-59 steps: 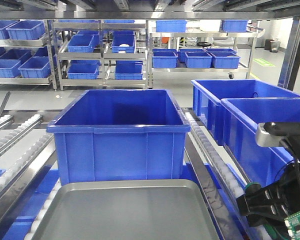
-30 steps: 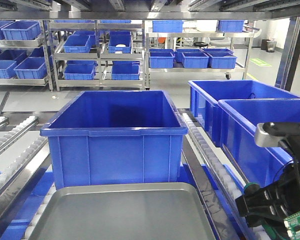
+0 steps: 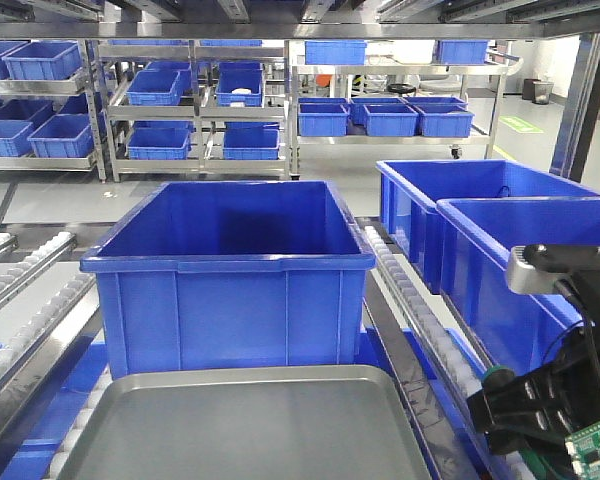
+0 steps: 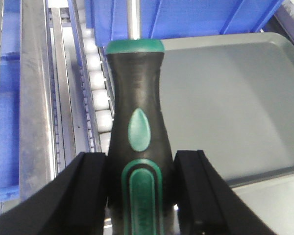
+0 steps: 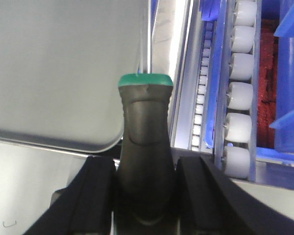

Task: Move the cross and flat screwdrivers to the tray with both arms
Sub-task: 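Lower both held screwdrivers toward the metal tray on the conveyor, then open both grippers to release the screwdrivers onto the tray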

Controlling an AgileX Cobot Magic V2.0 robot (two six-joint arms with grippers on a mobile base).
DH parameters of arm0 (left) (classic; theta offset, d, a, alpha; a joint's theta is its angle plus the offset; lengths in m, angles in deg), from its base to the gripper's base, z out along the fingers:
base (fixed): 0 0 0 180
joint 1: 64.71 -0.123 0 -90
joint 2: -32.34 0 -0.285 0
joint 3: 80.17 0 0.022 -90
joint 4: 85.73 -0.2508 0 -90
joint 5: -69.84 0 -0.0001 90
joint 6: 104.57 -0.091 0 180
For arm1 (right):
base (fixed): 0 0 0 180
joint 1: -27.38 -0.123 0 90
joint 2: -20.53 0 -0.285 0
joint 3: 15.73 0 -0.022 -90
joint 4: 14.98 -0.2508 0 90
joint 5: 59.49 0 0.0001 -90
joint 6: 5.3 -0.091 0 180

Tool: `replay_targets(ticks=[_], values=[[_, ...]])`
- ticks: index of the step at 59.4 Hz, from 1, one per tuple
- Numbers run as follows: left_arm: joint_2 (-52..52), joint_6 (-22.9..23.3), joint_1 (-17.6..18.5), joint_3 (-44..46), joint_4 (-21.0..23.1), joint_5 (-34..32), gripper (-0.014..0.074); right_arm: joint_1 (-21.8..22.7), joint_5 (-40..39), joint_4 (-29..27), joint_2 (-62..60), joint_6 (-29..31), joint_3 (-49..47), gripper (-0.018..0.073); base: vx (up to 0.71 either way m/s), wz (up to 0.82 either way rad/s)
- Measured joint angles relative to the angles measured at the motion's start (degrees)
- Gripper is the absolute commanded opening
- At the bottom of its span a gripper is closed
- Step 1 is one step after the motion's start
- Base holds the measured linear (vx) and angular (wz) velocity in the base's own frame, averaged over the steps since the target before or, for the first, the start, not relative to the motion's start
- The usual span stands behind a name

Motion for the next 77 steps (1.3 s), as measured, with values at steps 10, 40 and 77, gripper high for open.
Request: replay_targets(ticks=[10,40,77], values=[[-1.9,0.0,0.0,0.0,3.0,-2.6,-0.0001,0.0,-3.2,-5.7,1.8,4.0,-0.1,-0.0009,0.00,0.00],[-24.2,-7.1,1.8,0.0,20.4,-7.4,-0.0001,0.0,-18.1,-26.1,21.0,13.8,-0.2,-0.0009,0.00,0.00],[-30.8,-4.3,9.1,-0.1,21.0,-7.4,0.0005,0.0,-23.6,-35.5,23.9,16.0,-0.2,0.0029,0.00,0.00]])
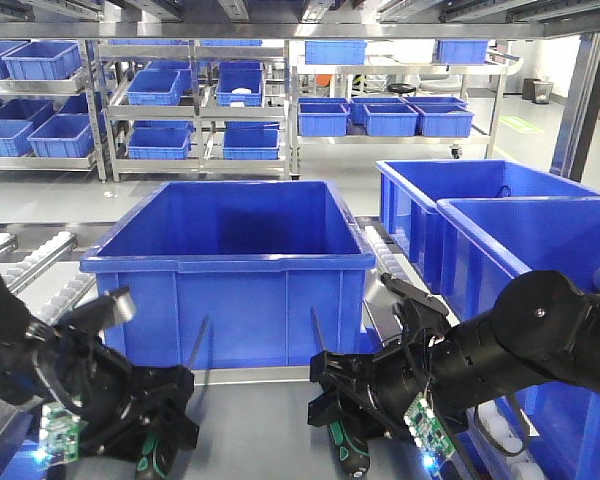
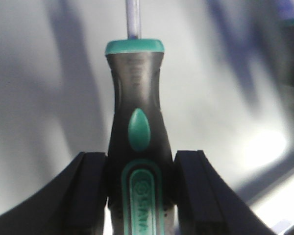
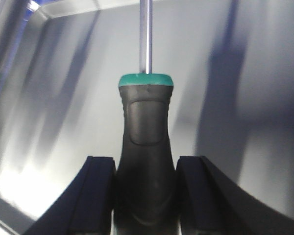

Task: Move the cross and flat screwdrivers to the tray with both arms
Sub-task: 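Open both grippers to release the screwdrivers onto the tray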

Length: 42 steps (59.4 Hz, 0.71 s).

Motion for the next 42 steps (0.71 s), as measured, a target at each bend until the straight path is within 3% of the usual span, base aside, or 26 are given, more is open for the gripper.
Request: replay_targets(ticks=[14,27,35,42], values=[[-0.6,0.1,0.0,0.0,0.0,-2.1,0.0106,0.0,0.5,-0.2,0.0,0.0,0.0,0.0253,0.00,0.00],[-0.6,0.1,0.0,0.0,0.0,-1.7,0.0346,0.0,1.1,-0.2,0.0,0.3,0.0,0.0525,0.00,0.00],[-0.6,0.1,0.0,0.0,0.0,-1.2,0.0470,0.0,1.1,-0.3,0.0,1.3,0.0,0.0590,0.00,0.00],[-0.6,0.1,0.0,0.0,0.0,-1.1,0.0498,0.0,1.1,-0.3,0.0,2.0,0.0,0.0584,0.00,0.00]])
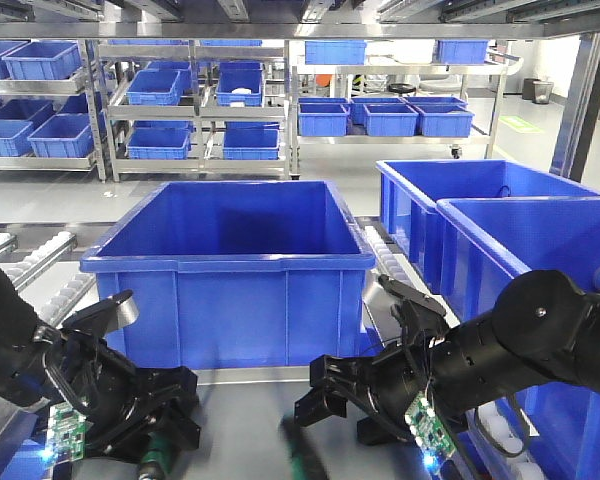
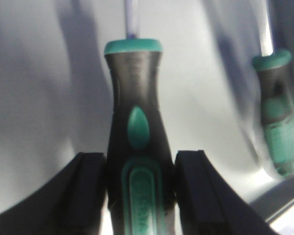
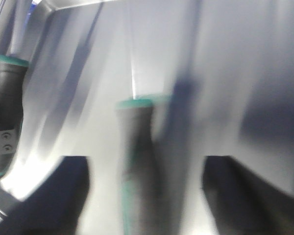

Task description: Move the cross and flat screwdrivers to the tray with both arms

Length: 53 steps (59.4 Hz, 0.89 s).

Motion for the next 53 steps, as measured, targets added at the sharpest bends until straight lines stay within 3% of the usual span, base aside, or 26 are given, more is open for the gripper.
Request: replay_targets(ticks=[7,13,18,25,28,39,46,53], values=[[0.1,-1.4,0.0,0.0,0.0,0.0,0.0489,0.0,0.0,1.1,-0.9,1.2,0.0,0.0565,0.00,0.00],[1.0,-3.3,0.0,0.0,-1.1,0.3,0.0421,0.0,-0.1,2.7,-3.0,2.0,0.0,0.0507,0.00,0.00],[3.3,-3.9,0.0,0.0,-3.8,0.7,0.0284,0.0,-0.1,5.2,-5.2,2.0,0.0,0.0393,0.00,0.00],[9.1,-3.6,0.0,0.0,-10.7,1.7,-0.0013,0.0,0.9,11.1,-9.4,0.1,0.0,0.0110,0.00,0.00],[12.0,-3.0,0.0,0.0,-14.1,2.4,-0.0010,0.0,1.7,14.0,-11.3,-0.9,0.0,-0.0012,0.00,0.00],[29.3,1.5,0.0,-6.3,-26.2,0.5,-0.0006,0.0,3.2,23.4,-21.2,-1.5,1.6,-0.0011,0.00,0.00],[43.8,2.7,0.0,-17.8,-30.1,-5.2,-0.0004,0.0,-4.2,25.2,-32.7,-0.2,11.1,-0.0010,0.00,0.00],[61.0,2.8,0.0,-30.4,-30.8,-11.4,-0.0004,0.0,-15.5,25.4,-46.5,1.7,25.2,-0.0010,0.00,0.00]])
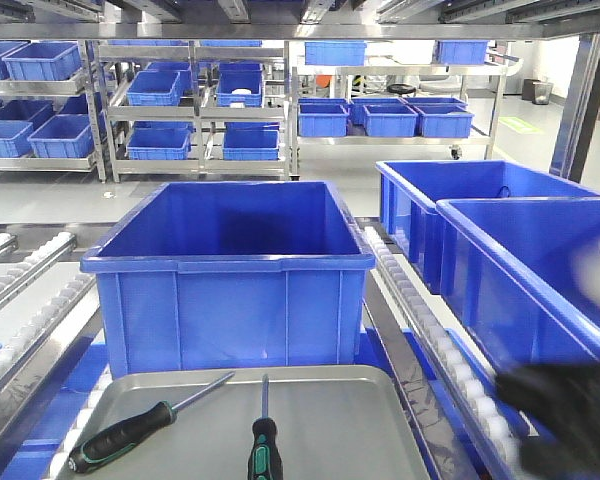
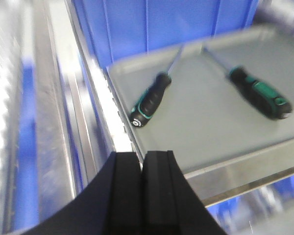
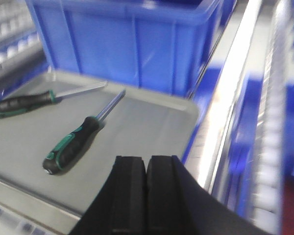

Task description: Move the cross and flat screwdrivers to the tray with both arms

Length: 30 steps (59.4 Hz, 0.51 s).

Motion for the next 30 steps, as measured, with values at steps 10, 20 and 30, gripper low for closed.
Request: replay_targets(ticks=[10,20,30], values=[[25.8,0.0,0.0,-14.9,-0.1,-6.0,-0.0004,0.0,-14.0,0.3,-16.7,1.3,18.9,-0.0009,0.00,0.00],[30.8,0.0,0.0,-21.2,-0.8,-8.1,-0.0001,0.0,-24.4,0.3,-22.9,1.6,28.1,-0.0008,0.00,0.01],[25.5,0.0,0.0,-21.4,-1.0,-9.8,-0.0001,0.0,-27.2,0.3,-23.3,1.6,29.7,-0.0008,0.00,0.00]])
